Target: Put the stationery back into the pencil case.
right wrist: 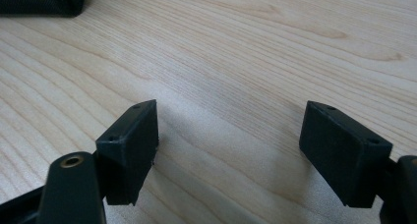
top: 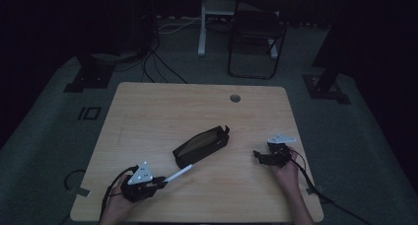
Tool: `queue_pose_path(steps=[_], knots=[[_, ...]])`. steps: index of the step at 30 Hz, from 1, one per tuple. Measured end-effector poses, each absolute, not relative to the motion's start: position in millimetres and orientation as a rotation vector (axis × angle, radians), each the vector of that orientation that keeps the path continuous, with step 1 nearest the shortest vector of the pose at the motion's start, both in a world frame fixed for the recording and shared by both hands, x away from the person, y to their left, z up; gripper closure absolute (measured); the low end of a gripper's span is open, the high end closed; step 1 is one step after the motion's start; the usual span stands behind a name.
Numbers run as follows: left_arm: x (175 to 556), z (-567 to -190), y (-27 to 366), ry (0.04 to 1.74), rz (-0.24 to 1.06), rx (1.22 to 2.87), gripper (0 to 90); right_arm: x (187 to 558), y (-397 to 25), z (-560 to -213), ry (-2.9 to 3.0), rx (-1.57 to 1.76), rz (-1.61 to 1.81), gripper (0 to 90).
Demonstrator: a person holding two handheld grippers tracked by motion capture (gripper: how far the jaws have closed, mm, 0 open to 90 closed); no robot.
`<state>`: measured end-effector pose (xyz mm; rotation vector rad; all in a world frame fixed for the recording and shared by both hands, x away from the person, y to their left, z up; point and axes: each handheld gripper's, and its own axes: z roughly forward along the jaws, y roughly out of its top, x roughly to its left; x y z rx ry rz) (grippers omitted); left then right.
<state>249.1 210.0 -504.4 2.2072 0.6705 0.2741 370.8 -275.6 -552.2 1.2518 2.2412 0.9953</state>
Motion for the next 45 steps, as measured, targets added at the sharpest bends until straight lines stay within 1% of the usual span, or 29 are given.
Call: queue_pose_path(steps=[12, 23, 30, 45], knots=[[255, -491, 206, 0.641, 0.291, 2.18, 78.7, 371, -276, -552, 2.241, 1.252, 0.995, 22.4], [266, -478, 199, 0.619, 0.313, 2.167, 78.7, 372, -275, -553, 2.264, 1.242, 0.985, 14.1], [272, -472, 195, 0.615, 0.33, 2.158, 78.7, 372, -274, -553, 2.274, 1.235, 0.984, 12.5], [280, -466, 193, 0.629, 0.351, 2.135, 78.7, 372, -274, -553, 2.28, 1.229, 0.985, 12.4]])
